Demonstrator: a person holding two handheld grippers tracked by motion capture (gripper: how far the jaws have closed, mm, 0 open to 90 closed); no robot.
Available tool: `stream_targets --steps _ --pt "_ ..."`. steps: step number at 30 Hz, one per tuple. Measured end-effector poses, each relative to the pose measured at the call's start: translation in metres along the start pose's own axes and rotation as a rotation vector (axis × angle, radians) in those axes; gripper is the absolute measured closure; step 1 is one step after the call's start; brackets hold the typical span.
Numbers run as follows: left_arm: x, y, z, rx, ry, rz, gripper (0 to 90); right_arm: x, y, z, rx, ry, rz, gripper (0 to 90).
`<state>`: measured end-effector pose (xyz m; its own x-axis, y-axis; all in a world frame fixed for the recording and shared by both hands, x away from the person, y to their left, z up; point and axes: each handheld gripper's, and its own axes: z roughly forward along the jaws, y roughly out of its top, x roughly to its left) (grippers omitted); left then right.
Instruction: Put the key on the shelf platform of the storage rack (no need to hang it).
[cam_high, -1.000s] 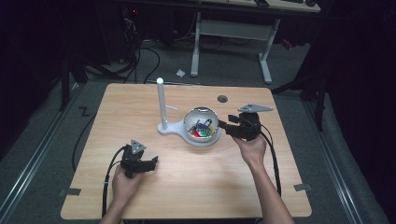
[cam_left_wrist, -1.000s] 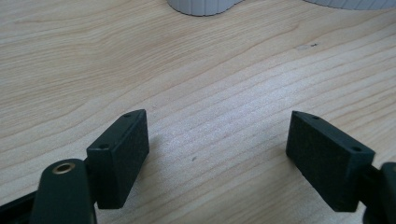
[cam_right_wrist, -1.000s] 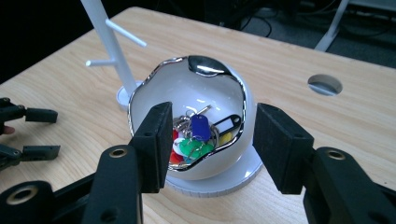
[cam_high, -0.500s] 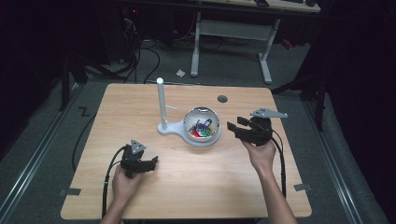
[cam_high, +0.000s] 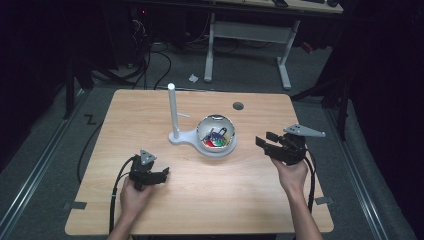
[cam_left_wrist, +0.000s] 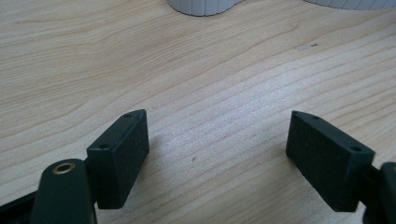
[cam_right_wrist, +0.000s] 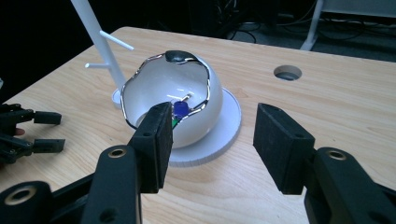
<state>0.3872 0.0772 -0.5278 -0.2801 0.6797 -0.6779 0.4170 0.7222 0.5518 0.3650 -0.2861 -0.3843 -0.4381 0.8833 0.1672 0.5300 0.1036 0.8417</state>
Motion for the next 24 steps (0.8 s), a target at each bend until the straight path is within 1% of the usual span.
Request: stream_targets --steps 2,3,4,7,9,10,14,18,20,24 --pt "0.0 0.0 0.0 0.0 0.001 -0.003 21.6 0.0 -0.001 -0.003 -0.006 -0.002 0.004 47.9" --pt "0.0 0.0 0.0 0.0 0.001 -0.003 21.5 -0.002 -0.005 -0.008 -0.014 -0.007 0.007 48.1" --pt "0.0 0.0 0.0 0.0 0.001 -0.002 21.5 -0.002 -0.006 -0.01 -0.016 -0.007 0.01 48.1" --pt "0.0 0.0 0.0 -0.002 -0.003 0.004 21.6 -0.004 -0.008 -0.013 -0.014 -0.013 0.014 48.1" --pt "0.0 0.0 0.0 -0.002 -0.003 0.005 21.5 -0.005 -0.011 -0.018 -0.01 -0.018 0.014 47.8" --pt "0.0 0.0 0.0 -0.001 0.001 -0.002 21.5 -0.005 -0.013 -0.02 -0.017 -0.016 0.017 47.8" --pt "0.0 0.0 0.0 -0.001 0.001 -0.001 21.6 -0.004 -0.017 -0.026 -0.027 -0.017 0.018 47.8" --pt "0.0 0.0 0.0 -0.001 0.001 -0.002 21.6 -0.004 -0.02 -0.029 -0.022 -0.015 0.018 47.7" --pt "0.0 0.0 0.0 -0.001 0.001 -0.001 21.6 -0.002 -0.022 -0.033 -0.014 -0.015 0.013 47.6" --pt "0.0 0.0 0.0 -0.001 0.001 -0.001 21.6 0.0 -0.026 -0.039 -0.022 -0.017 0.013 47.4"
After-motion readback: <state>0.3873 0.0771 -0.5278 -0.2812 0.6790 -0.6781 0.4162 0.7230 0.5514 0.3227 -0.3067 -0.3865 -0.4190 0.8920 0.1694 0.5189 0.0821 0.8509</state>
